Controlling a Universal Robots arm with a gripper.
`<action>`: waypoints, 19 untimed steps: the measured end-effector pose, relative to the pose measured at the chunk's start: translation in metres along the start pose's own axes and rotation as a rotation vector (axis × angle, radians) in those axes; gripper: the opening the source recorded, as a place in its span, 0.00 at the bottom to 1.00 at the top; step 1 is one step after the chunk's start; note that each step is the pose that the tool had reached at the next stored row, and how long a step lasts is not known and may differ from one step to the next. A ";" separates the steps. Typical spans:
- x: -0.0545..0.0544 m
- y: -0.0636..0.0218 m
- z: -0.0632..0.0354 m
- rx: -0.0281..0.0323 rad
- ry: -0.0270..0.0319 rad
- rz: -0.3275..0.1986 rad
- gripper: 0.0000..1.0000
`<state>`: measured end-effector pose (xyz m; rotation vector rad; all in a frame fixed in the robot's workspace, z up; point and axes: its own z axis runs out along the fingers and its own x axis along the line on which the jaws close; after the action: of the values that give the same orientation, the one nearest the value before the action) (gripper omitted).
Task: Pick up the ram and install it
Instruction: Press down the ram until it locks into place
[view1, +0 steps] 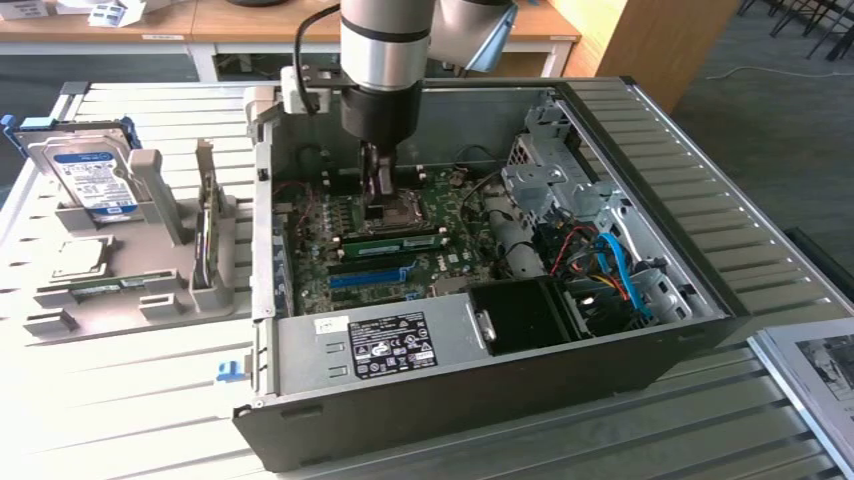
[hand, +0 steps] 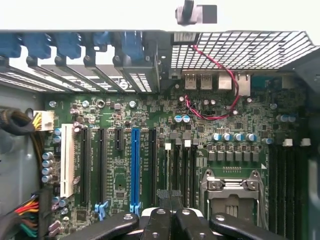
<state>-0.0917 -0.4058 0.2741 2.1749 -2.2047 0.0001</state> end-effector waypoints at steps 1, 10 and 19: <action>0.000 0.0001 -0.0022 0.0000 0.0000 0.000 0.10; 0.001 0.0007 -0.0202 0.0000 0.0000 0.000 0.10; 0.001 0.0011 -0.0335 0.0000 0.0000 0.000 0.10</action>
<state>-0.0918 -0.4058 0.3076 2.1749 -2.2047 0.0000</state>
